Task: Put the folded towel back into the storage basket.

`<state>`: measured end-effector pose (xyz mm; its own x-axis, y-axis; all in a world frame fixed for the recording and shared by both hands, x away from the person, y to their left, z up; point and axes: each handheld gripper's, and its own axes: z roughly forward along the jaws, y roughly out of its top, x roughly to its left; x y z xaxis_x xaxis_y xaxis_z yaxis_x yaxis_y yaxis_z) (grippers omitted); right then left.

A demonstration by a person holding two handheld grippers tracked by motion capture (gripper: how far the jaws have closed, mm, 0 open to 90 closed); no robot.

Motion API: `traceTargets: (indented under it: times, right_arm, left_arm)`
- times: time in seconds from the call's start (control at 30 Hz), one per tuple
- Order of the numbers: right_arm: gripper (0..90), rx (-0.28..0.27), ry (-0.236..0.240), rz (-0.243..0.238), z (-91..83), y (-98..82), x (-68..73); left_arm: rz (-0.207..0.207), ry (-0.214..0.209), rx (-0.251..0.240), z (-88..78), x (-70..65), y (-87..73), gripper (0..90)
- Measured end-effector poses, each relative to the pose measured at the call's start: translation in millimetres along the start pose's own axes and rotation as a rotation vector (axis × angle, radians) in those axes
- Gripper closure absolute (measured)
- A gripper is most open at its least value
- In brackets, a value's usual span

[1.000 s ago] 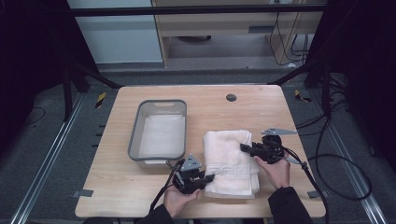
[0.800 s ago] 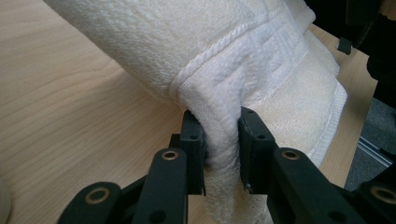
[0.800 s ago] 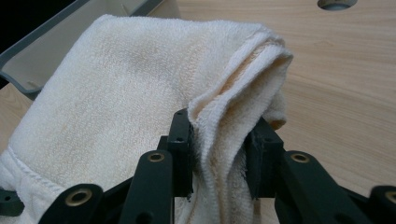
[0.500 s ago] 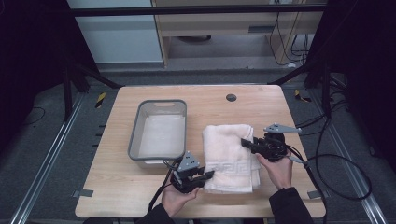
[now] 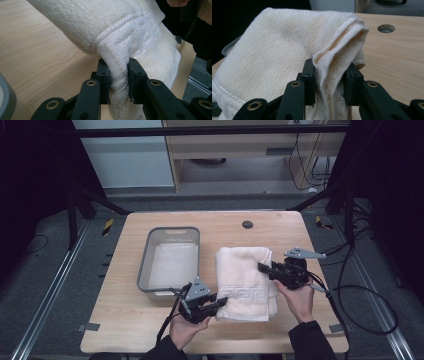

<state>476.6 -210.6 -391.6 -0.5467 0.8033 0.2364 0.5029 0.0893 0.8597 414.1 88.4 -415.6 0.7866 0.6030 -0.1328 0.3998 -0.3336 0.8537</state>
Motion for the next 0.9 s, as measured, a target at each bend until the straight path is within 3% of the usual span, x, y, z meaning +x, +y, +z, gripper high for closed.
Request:
traceTargets:
  times: [0.9]
  right_arm:
    - [67.5,-0.077,-0.024,-0.05,0.6,40.8,22.7]
  left_arm:
    - [0.005,0.039,-0.082,-26.2,16.6,23.4,73.6]
